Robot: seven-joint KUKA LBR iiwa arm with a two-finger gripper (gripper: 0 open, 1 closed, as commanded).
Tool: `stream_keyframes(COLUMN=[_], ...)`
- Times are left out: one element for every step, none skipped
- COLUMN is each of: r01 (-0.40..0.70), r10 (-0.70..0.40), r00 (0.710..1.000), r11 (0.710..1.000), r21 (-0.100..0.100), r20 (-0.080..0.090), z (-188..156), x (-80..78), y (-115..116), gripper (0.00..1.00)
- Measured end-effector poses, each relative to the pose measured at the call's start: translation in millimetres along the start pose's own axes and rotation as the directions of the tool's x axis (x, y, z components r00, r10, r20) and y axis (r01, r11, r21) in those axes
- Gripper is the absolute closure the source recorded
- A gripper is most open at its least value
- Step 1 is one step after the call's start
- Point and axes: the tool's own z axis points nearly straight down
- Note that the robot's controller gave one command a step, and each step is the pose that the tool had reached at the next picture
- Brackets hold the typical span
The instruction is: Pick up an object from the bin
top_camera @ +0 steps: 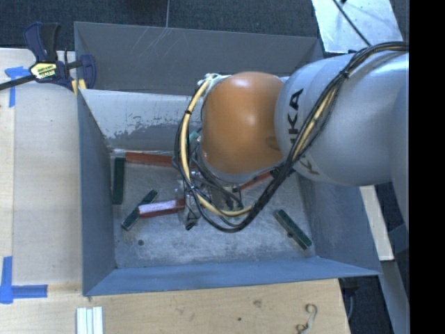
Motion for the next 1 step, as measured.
stream_keyframes(r01=[0.000], r10=[0.000], r00=[1.000], r11=[1.000], r21=[0.000], r20=[-0.004], z=[-80.8], x=[-16.9], y=[-14.8], gripper=[1.00])
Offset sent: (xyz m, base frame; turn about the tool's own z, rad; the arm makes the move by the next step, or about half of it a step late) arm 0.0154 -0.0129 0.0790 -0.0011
